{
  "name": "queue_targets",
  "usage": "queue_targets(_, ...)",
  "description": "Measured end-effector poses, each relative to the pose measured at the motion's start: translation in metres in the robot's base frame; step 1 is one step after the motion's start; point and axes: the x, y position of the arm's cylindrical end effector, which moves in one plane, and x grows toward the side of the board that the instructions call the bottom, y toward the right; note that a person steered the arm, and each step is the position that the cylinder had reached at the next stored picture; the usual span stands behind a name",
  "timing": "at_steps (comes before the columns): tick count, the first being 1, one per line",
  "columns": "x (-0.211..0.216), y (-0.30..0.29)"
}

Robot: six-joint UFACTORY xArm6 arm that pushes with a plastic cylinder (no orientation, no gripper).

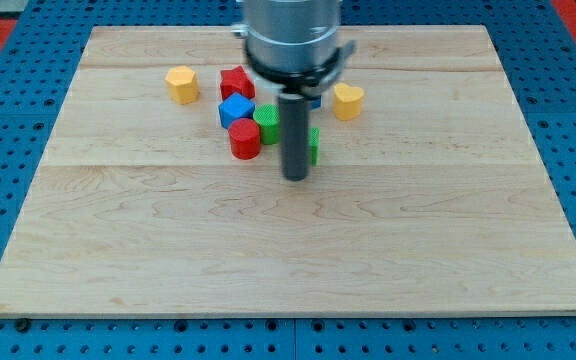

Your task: Move the green star to the bottom left of the yellow heart

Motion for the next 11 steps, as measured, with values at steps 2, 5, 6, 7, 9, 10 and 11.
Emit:
queue_targets(2,0.022,-0.03)
queue_targets(5,-0.021,-0.022)
queue_targets(6,-0.032,0.026)
queue_targets(7,-0.048,0.045)
queue_targets(9,-0.038,0.043)
queue_targets(10,-0.026,-0.012)
queue_targets(11,-0.024,-0.099)
